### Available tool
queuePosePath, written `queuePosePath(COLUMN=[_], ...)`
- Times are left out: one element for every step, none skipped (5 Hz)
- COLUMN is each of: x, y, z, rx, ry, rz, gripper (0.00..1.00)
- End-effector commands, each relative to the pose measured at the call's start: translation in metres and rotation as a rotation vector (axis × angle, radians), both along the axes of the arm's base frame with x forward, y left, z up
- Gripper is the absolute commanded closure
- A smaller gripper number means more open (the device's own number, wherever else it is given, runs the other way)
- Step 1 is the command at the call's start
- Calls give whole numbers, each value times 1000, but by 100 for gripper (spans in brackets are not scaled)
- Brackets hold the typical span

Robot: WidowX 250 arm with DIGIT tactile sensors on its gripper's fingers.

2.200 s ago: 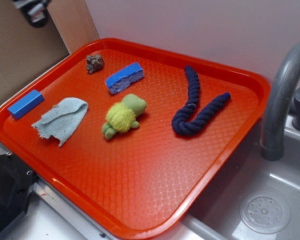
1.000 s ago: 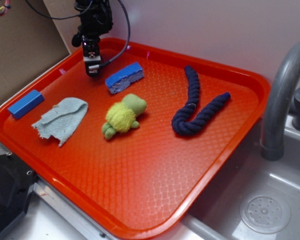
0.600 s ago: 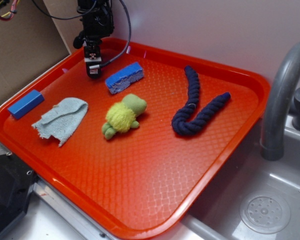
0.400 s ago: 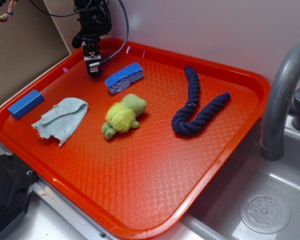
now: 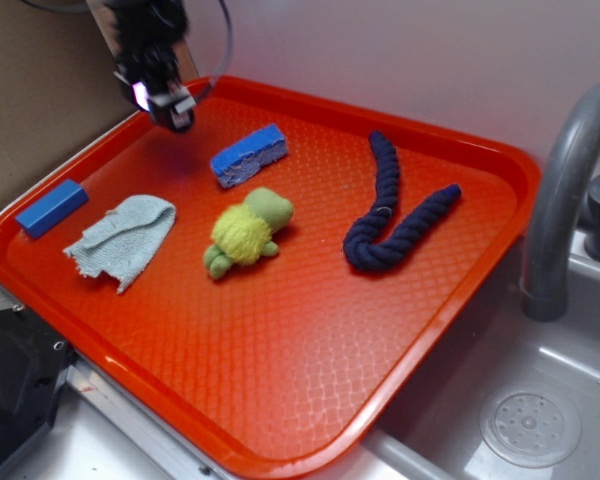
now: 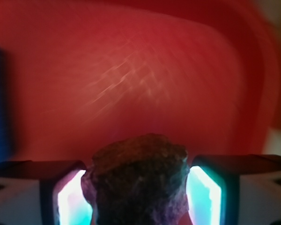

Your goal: Grab the rock.

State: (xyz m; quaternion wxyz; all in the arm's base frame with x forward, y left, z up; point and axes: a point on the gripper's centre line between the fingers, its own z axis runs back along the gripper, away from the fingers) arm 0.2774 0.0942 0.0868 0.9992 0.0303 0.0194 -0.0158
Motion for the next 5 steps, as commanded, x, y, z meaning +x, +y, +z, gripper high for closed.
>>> queuePosePath(x=[-32, -31, -22, -15, -5], y=[-67, -89, -100, -104, -93], z=[78, 99, 132, 150, 148], rx=[53, 93, 66, -2, -53], ry=[7, -21, -137, -228, -188], rz=[246, 227, 196, 156, 176], gripper=[100, 100, 100, 100, 100])
